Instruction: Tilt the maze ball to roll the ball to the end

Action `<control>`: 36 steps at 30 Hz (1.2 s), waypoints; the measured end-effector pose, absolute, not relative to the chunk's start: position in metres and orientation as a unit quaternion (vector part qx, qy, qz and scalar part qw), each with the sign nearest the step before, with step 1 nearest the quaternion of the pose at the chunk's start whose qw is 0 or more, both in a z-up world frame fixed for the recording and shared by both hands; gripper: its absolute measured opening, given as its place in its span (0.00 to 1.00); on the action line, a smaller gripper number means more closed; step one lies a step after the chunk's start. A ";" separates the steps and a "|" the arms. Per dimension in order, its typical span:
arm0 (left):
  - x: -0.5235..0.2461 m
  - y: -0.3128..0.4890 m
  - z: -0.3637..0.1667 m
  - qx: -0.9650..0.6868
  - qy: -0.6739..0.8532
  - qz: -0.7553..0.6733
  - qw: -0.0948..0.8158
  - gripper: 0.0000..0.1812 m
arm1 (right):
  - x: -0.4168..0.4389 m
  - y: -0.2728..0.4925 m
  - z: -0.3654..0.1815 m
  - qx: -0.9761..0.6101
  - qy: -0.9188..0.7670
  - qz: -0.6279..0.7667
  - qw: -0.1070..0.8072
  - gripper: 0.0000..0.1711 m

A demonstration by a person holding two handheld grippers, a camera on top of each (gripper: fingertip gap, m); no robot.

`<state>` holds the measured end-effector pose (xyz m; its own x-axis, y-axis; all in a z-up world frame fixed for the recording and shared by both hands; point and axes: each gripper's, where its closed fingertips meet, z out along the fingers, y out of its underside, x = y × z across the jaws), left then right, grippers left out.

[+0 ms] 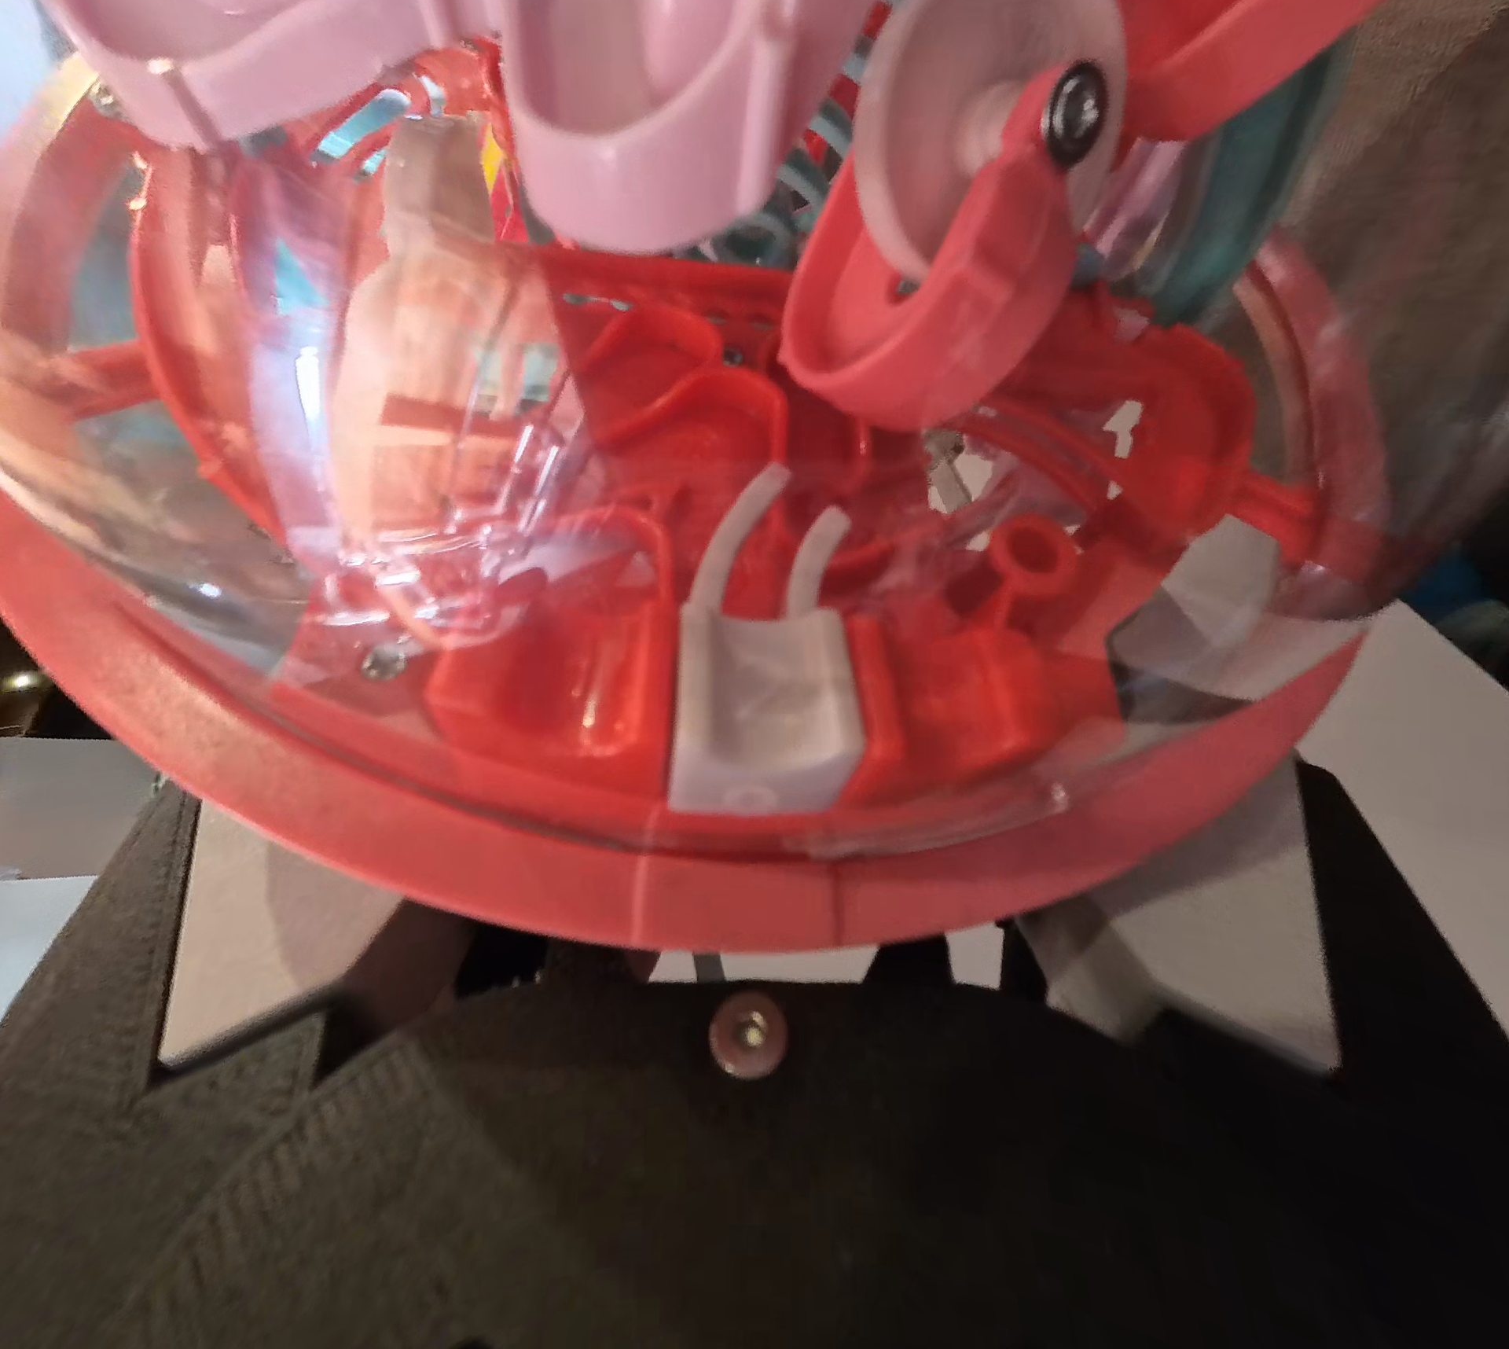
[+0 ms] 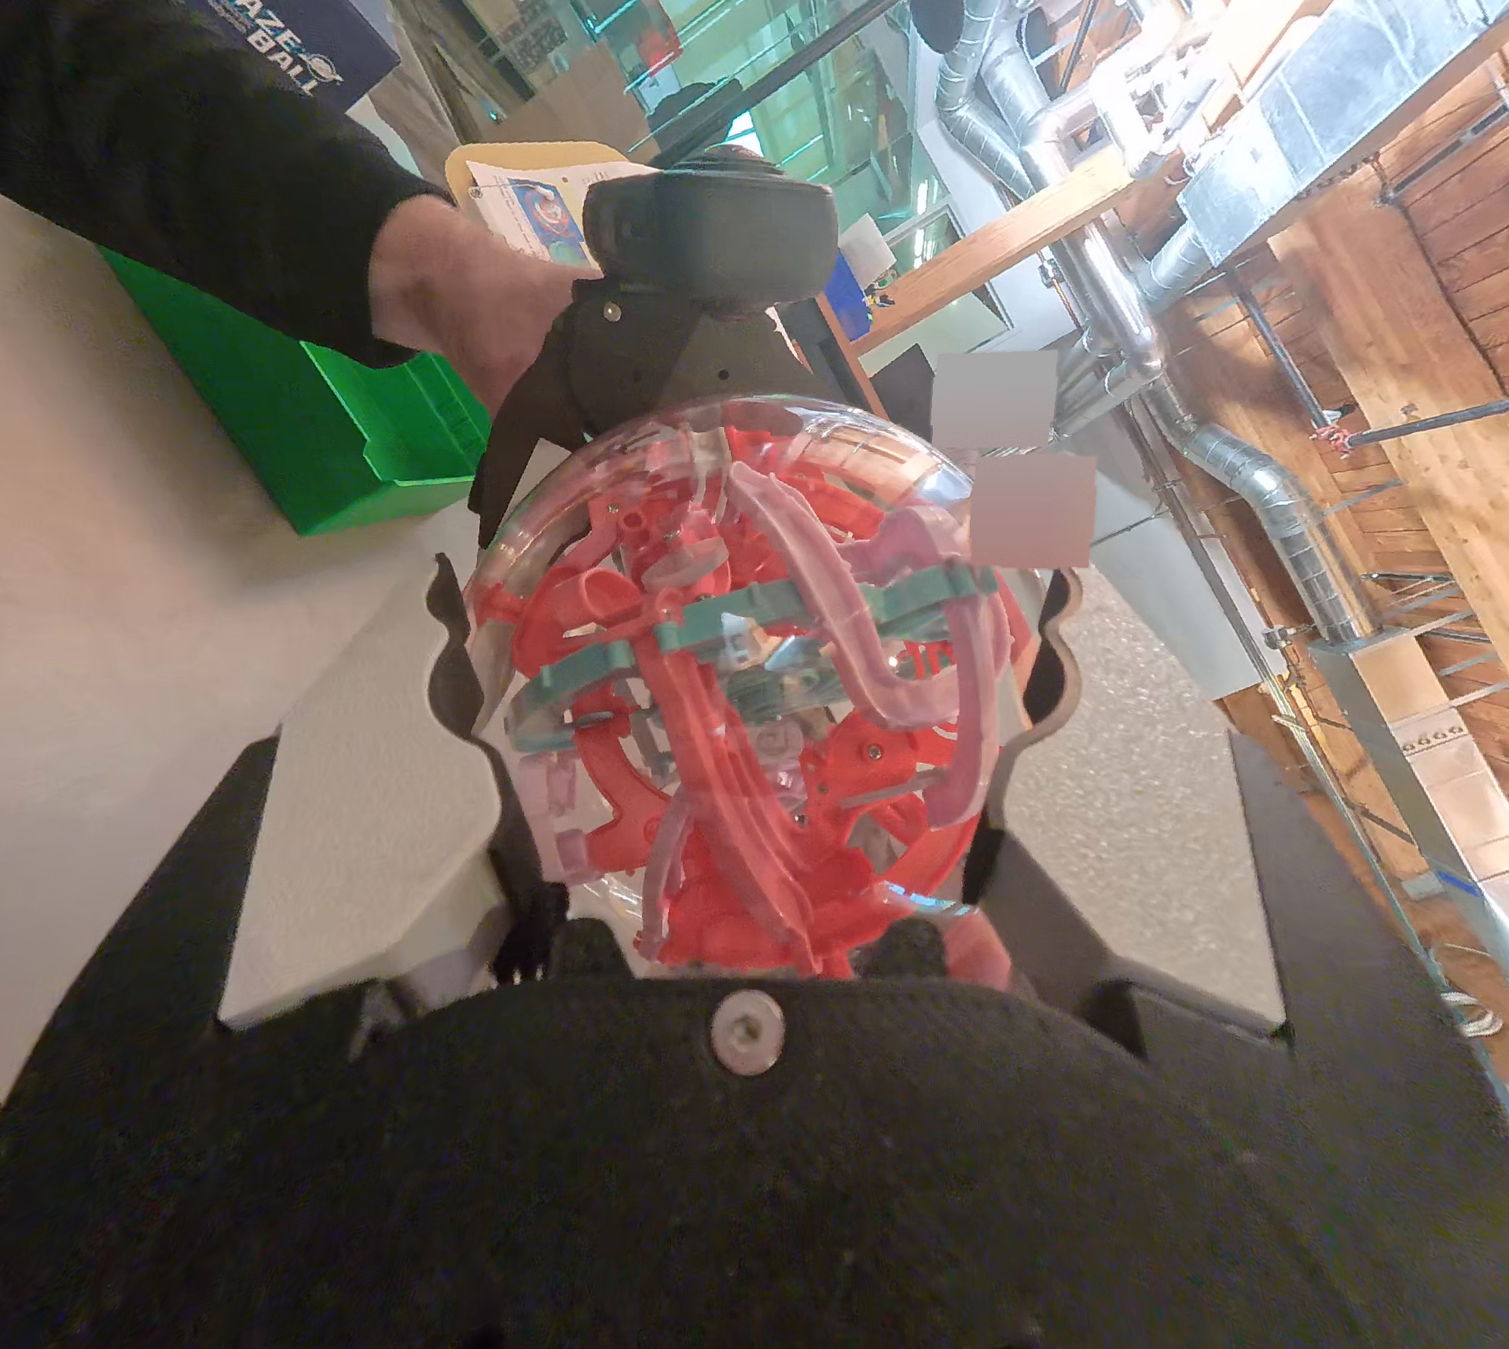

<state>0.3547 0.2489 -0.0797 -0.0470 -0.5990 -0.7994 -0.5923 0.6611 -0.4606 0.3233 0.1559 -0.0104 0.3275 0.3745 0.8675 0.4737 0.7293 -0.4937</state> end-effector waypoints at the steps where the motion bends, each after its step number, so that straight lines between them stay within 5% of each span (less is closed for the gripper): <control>1: 0.354 0.249 -0.078 -0.411 0.723 -0.003 0.556 0.88 | 0.323 0.156 -0.009 -0.365 -0.580 -0.035 0.727 0.79; 36: 0.348 0.241 -0.051 -0.386 0.696 0.001 0.605 0.86 | 0.318 0.154 0.009 -0.338 -0.606 -0.064 0.717 0.79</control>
<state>0.3483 0.2411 -0.0510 0.0311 -0.5361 -0.8436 -0.5387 0.7020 -0.4659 0.3185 0.1539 0.0088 0.2571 0.3176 0.9127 0.5009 0.7639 -0.4069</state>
